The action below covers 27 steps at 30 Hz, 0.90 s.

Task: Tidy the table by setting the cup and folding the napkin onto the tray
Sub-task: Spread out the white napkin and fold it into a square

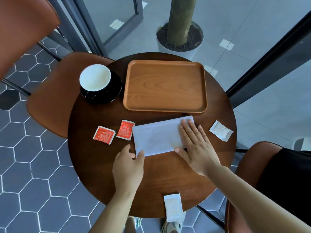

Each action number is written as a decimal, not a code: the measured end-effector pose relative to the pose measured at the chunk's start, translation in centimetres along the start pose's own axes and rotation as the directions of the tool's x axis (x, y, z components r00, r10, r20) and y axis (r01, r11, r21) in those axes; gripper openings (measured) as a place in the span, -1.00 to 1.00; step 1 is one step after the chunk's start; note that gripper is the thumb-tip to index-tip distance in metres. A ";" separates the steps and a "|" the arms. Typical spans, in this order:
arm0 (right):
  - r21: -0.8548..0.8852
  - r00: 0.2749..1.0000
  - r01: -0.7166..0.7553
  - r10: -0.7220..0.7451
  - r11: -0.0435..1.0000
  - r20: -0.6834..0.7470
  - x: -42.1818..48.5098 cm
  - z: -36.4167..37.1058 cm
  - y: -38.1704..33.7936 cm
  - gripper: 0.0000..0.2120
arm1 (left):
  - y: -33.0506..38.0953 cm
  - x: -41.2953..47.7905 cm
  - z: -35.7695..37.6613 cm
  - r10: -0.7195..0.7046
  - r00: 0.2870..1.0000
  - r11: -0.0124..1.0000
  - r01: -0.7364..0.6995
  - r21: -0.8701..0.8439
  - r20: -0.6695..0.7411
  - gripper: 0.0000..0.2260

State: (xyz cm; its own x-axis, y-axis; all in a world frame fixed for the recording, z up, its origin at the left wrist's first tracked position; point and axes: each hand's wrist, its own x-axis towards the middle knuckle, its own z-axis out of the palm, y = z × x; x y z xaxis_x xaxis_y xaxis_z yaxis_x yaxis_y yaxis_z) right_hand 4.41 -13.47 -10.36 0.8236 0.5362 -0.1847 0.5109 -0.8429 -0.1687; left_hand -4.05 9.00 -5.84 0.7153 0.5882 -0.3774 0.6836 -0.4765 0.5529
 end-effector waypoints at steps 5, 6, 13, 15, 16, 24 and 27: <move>0.519 0.984 -0.025 0.112 0.855 -0.139 0.1 -2.2 -3.9 -0.40 | 0.7 0.5 0.3 -0.179 0.982 0.962 0.186 -0.201 0.051 -0.56; 0.748 0.982 -0.082 0.183 0.659 -0.053 0.5 -2.9 -5.5 -0.41 | 0.6 0.6 0.4 -0.200 0.978 0.949 0.207 -0.237 0.054 -0.57; 0.979 0.946 -0.206 0.260 0.012 0.196 3.7 -3.0 -9.1 -0.44 | 1.0 0.9 0.5 -0.279 0.957 0.877 0.288 -0.385 0.079 -0.57; 0.979 0.946 -0.202 0.256 -0.020 0.200 3.8 -2.7 -9.0 -0.43 | 1.0 1.0 0.5 -0.282 0.956 0.858 0.290 -0.424 0.084 -0.57; 0.978 0.942 -0.201 0.264 -0.050 0.207 3.8 -2.7 -8.9 -0.43 | 1.0 1.1 0.5 -0.287 0.954 0.847 0.297 -0.442 0.090 -0.58; 0.988 0.950 -0.121 0.277 -0.092 0.142 4.5 -2.0 -9.8 -0.46 | 0.7 1.6 0.6 -0.307 0.941 0.785 0.336 -0.520 0.145 -0.93; 0.993 0.946 -0.084 0.306 -0.082 0.105 4.7 -1.5 -10.1 -0.51 | 0.8 1.6 0.6 -0.292 0.943 0.769 0.329 -0.548 0.157 -0.79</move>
State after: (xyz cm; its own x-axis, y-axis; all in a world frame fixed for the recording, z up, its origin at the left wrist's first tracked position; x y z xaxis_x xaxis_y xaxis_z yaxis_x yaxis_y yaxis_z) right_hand 3.50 -2.50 -8.06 0.9099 0.2536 -0.3282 -0.3553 0.0682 -0.9323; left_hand -2.21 9.18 -6.43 0.4982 0.5912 -0.6343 0.6812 0.1857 0.7082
